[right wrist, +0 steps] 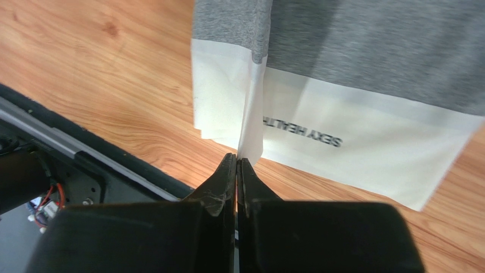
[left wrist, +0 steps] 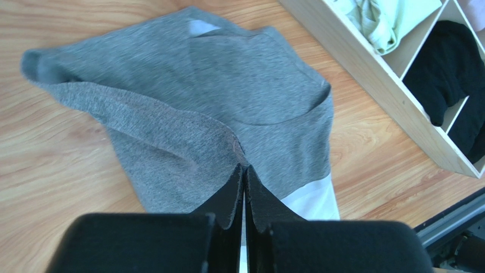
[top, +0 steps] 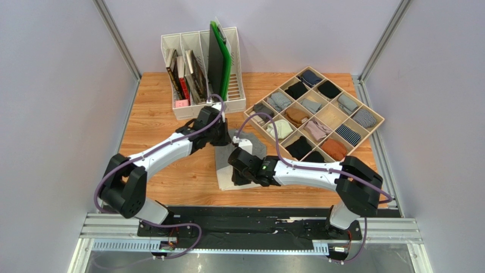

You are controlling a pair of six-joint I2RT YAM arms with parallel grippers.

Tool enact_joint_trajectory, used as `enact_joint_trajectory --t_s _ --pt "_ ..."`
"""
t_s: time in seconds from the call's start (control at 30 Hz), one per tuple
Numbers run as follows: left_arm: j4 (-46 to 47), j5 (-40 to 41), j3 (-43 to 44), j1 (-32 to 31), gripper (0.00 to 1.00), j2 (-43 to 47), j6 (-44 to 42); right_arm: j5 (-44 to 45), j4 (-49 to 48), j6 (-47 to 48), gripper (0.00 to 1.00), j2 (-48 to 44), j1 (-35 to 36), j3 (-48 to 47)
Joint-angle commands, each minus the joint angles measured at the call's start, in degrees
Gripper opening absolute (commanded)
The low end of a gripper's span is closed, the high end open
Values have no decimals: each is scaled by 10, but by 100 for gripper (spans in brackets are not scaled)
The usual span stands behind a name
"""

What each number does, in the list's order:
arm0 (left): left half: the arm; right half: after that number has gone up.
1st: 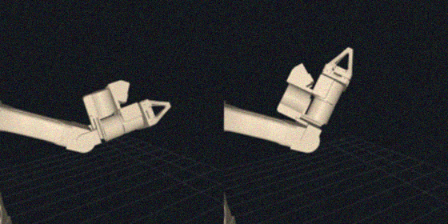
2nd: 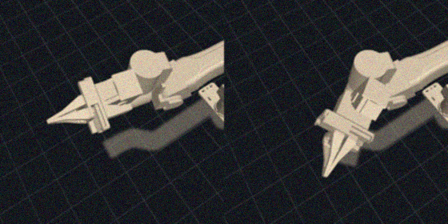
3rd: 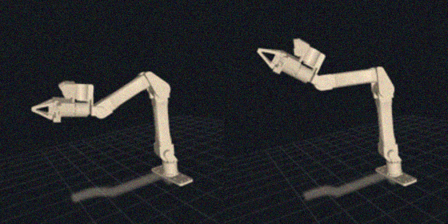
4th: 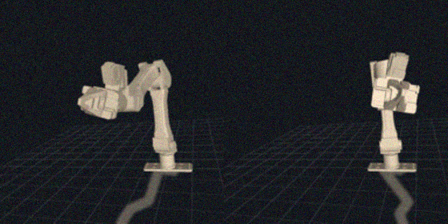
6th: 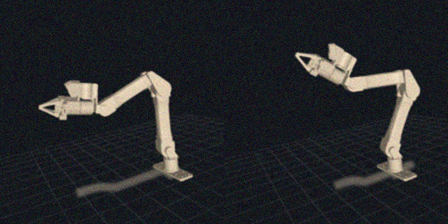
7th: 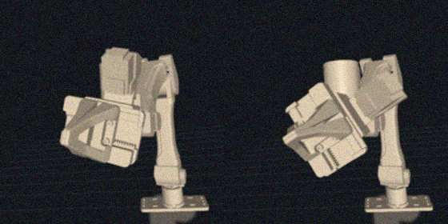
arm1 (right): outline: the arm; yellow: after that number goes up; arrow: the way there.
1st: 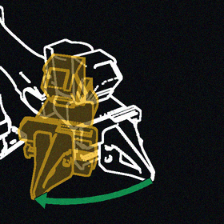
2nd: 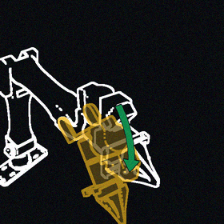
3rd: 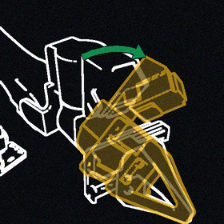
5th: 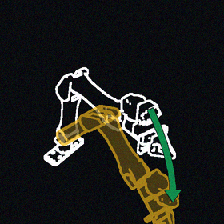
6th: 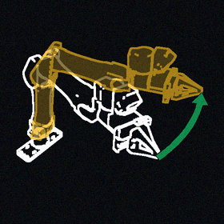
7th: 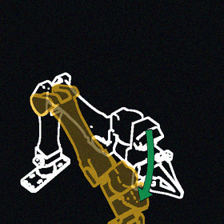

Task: Roll the underwear
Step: Fold the underwear at the center of the board.

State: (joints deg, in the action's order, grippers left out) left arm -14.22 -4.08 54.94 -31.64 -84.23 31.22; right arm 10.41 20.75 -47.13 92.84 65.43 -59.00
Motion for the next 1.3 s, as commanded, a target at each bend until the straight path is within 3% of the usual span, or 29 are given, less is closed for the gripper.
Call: enact_joint_trajectory --t_s 0.0,0.43,1.27 --pt "-4 33 57 -35 0 -37 -3 29 19 -24 0 -49 -14 32" --pt "-18 38 158 -96 0 -139 -9 36 62 -32 0 -114 -59 103" --pt "-21 30 210 -126 0 -195 -1 67 110 -43 0 -142 -81 142"
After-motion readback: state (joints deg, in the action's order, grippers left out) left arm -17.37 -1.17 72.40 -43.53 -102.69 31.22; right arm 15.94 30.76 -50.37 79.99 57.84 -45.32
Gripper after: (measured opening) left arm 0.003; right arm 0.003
